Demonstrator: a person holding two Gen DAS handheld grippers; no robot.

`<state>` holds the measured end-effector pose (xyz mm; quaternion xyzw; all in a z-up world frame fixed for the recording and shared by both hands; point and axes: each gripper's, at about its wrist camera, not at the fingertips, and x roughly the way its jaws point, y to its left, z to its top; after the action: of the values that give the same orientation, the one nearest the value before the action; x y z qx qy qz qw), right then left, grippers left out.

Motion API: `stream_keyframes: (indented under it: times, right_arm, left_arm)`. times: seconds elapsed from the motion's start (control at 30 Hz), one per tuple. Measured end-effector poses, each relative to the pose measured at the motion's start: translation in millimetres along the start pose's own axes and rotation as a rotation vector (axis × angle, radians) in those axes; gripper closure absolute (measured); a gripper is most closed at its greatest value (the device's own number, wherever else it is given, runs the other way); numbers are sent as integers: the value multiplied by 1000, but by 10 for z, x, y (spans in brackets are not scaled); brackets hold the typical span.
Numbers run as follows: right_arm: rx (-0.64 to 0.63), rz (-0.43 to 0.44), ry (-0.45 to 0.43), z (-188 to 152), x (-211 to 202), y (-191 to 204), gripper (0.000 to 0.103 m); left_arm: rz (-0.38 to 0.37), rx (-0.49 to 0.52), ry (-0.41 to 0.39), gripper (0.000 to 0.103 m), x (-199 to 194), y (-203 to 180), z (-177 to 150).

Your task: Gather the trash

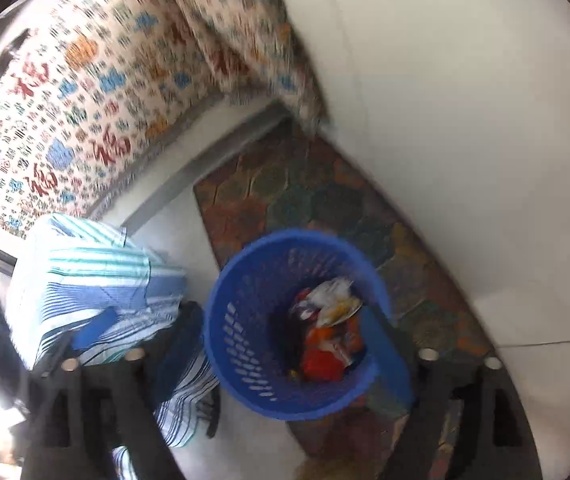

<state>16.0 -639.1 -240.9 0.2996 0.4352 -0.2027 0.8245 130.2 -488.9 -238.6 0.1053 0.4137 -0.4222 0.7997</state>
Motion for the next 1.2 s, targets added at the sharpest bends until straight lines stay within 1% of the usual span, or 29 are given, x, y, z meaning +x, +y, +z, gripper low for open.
stream_keyframes:
  times: [0.03, 0.07, 0.1, 0.13, 0.17, 0.2, 0.23, 0.27, 0.3, 0.4, 0.47, 0.57, 0.63, 0.7, 0.77, 0.87, 1.07, 1.2]
  right_arm:
    - [-9, -28, -40, -56, -195, 28, 8]
    - [-23, -55, -74, -134, -392, 71, 2]
    - [-41, -78, -103, -219, -558, 115, 0]
    - [-59, -95, -132, -300, -701, 161, 0]
    - [-77, -114, -159, -390, -844, 206, 0]
    - [-105, -159, -186, -555, -1036, 278, 0]
    - [-129, -196, -199, -683, -1155, 337, 0]
    - [-144, -215, -205, -756, -1236, 384, 0]
    - [-170, -235, -215, -898, -1361, 451, 0]
    - [-193, -260, -245, -1163, -1595, 583, 0]
    - [-213, -275, -261, -1274, -1701, 670, 0]
    - [-227, -284, -273, -1385, -1842, 764, 0]
    - [-245, -295, -277, -1456, -1922, 829, 0]
    - [-262, -304, -279, -1510, -1966, 883, 0]
    - [-263, -299, -270, -1548, -1992, 916, 0]
    - [-257, -295, -265, -1594, -2045, 933, 0]
    - [-266, -291, -260, -1606, -2075, 1018, 0]
    - [-258, -279, -250, -1614, -2061, 1060, 0]
  left_arm:
    - [8, 10, -9, 0, -116, -43, 22]
    - [10, 21, -15, 0, -281, -103, 21]
    - [6, 29, -12, 0, -430, -156, 12]
    - [16, 41, -8, 0, -602, -215, -10]
    - [45, 49, -17, 0, -763, -275, -38]
    - [79, 60, -38, 0, -915, -330, -76]
    - [101, 69, -54, 0, -1010, -373, -104]
    - [134, 84, -73, 0, -1167, -437, -167]
    - [149, 94, -74, 0, -1247, -484, -204]
    - [137, 96, -64, 0, -1436, -554, -300]
    - [133, 76, -75, 0, -1578, -573, -349]
    - [136, 70, -87, 0, -1678, -573, -360]
    - [172, 76, -97, 0, -1729, -610, -363]
    - [238, 92, -95, 0, -1760, -645, -360]
    - [267, 99, -82, 0, -1794, -668, -352]
    - [247, 83, -63, 0, -1834, -624, -318]
    - [202, 41, -49, 0, -1867, -513, -292]
    - [206, 42, -52, 0, -1885, -513, -304]
